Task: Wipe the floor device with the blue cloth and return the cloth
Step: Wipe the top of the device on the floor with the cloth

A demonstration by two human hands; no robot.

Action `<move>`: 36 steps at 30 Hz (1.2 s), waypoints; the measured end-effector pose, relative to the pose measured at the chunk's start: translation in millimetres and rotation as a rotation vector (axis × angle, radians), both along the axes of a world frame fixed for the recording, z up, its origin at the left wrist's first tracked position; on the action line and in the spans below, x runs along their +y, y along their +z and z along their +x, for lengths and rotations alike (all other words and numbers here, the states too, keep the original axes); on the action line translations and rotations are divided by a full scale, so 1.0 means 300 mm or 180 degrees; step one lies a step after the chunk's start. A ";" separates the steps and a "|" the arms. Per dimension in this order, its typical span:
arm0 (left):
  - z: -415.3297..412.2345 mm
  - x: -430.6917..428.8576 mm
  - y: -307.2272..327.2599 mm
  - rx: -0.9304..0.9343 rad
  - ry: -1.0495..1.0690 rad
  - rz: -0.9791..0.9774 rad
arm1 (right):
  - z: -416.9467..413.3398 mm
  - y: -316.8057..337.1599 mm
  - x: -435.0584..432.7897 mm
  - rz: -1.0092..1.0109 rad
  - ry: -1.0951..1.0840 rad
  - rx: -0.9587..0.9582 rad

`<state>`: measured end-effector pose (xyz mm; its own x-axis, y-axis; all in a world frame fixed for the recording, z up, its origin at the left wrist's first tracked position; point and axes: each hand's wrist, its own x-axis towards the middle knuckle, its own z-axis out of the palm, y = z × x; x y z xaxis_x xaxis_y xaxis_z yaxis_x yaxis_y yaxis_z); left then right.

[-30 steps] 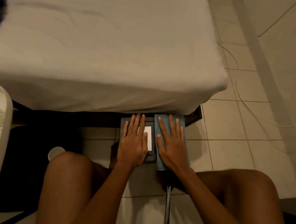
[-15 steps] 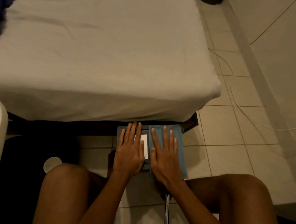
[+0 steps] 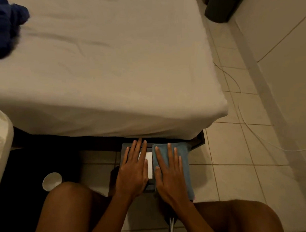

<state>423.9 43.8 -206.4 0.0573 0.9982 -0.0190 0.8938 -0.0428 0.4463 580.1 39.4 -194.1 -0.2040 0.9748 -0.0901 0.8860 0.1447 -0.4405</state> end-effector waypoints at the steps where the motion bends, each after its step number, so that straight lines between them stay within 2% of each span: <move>1: -0.001 0.002 0.000 0.0023 0.0005 0.0043 | 0.001 0.009 0.034 -0.0003 0.0017 -0.0005; 4: -0.005 0.007 0.001 0.0065 0.0020 0.0111 | 0.004 0.023 0.068 -0.0007 -0.0021 -0.0085; 9: 0.000 0.004 0.002 -0.0022 0.0019 0.0057 | 0.007 -0.019 -0.069 0.0053 -0.0074 -0.0081; 15: 0.002 0.003 0.005 0.0118 0.0044 0.0032 | 0.000 0.025 0.066 0.0108 -0.0150 -0.0054; 21: 0.003 0.002 -0.003 0.0132 0.0064 -0.0007 | -0.022 -0.019 -0.044 0.0046 -0.0296 -0.0136; 27: 0.009 -0.002 -0.001 0.0198 0.0044 0.0039 | -0.011 0.004 0.067 0.0106 -0.0240 -0.0194; 32: 0.007 -0.004 0.005 0.0167 0.0063 -0.0012 | -0.024 -0.017 -0.080 0.0043 -0.0351 -0.0168; 36: 0.006 -0.003 0.008 0.0166 0.0048 -0.0025 | -0.018 -0.005 0.011 0.0028 -0.0273 -0.0149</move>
